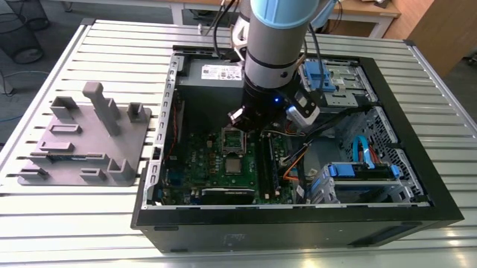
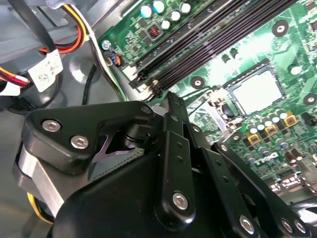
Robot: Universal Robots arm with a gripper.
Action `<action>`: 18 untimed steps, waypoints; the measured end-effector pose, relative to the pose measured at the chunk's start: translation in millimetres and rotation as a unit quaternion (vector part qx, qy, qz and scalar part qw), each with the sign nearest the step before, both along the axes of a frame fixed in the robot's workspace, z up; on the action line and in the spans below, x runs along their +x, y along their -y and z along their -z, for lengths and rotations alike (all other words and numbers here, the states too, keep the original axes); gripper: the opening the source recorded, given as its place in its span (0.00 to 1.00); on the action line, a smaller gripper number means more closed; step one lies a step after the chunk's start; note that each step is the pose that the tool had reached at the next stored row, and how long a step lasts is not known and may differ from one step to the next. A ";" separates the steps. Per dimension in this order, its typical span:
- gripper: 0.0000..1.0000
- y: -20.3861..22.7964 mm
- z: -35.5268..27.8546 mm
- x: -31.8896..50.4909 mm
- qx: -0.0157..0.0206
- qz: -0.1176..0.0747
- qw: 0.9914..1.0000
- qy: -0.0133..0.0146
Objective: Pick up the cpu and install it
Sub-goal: 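Close the cpu cover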
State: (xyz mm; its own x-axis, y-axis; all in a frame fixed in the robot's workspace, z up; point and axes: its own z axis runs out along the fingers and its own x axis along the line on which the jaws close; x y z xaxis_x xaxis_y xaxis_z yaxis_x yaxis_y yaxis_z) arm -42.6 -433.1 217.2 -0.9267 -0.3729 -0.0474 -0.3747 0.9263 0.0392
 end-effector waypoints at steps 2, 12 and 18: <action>0.11 -3.8 1.0 0.1 0.000 0.000 1.000 0.000; 0.11 -10.9 7.5 0.1 0.000 0.000 1.000 0.004; 0.11 -13.7 11.5 -0.7 0.001 0.000 1.000 0.007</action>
